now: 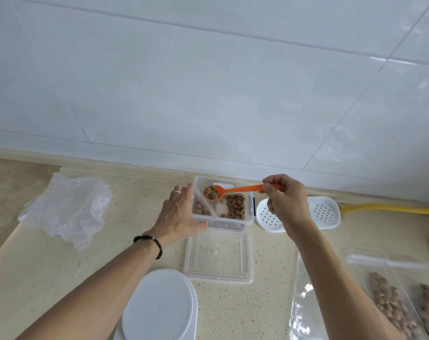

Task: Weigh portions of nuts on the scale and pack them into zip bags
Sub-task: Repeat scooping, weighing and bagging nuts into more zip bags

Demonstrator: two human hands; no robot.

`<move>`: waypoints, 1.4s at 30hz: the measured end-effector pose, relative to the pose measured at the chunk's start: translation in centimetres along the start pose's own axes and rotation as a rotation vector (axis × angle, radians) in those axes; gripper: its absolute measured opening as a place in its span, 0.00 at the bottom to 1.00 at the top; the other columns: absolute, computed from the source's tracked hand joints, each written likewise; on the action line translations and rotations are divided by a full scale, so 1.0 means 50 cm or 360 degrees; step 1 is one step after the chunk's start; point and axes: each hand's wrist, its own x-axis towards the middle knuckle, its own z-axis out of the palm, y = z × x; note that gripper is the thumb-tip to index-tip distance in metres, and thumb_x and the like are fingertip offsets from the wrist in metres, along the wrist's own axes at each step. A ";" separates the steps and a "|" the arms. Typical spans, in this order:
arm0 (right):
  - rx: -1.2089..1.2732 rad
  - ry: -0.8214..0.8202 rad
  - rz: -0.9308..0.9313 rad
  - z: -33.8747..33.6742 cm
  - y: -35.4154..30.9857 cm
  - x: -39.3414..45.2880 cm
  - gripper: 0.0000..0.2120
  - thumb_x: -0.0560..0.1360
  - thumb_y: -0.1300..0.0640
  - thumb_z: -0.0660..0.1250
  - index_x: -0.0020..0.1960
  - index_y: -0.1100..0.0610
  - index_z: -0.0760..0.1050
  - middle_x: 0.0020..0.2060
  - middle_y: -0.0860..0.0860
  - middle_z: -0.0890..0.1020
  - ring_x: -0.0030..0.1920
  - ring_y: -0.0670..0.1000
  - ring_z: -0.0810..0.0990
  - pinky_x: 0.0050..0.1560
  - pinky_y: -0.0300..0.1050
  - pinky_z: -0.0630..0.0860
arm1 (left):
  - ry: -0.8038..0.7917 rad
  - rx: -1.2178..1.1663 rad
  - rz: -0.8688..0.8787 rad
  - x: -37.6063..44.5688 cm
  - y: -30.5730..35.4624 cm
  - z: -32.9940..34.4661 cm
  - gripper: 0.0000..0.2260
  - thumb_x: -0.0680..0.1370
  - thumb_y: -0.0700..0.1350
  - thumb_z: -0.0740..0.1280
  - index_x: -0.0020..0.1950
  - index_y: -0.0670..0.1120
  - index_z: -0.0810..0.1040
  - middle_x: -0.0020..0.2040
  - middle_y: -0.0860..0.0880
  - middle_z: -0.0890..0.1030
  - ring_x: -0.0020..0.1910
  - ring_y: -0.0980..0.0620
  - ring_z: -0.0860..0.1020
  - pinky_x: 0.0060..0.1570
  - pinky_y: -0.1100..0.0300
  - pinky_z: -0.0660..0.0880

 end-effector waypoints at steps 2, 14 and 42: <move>-0.0164 0.0015 -0.0091 0.005 -0.004 -0.005 0.06 0.78 0.63 0.67 0.45 0.54 0.79 0.42 0.52 0.82 0.28 0.48 0.73 0.31 0.45 0.71 | -0.0005 0.0021 0.0013 0.000 -0.001 0.000 0.42 0.67 0.53 0.74 0.74 0.48 0.56 0.62 0.47 0.65 0.62 0.47 0.66 0.63 0.52 0.67; -0.0502 -0.0321 -0.0427 0.054 -0.003 -0.043 0.09 0.78 0.65 0.66 0.42 0.55 0.78 0.34 0.47 0.80 0.25 0.42 0.71 0.27 0.35 0.65 | 0.0007 0.0039 0.0056 -0.006 -0.012 0.001 0.35 0.65 0.50 0.73 0.68 0.48 0.61 0.56 0.48 0.66 0.57 0.49 0.69 0.58 0.54 0.67; -0.0512 0.0178 -0.0597 0.048 -0.060 -0.208 0.08 0.77 0.63 0.67 0.43 0.53 0.79 0.29 0.42 0.78 0.27 0.45 0.69 0.29 0.40 0.67 | 0.0081 -0.0073 0.0199 -0.090 0.010 -0.070 0.33 0.67 0.53 0.73 0.66 0.47 0.63 0.55 0.48 0.65 0.57 0.47 0.68 0.55 0.56 0.69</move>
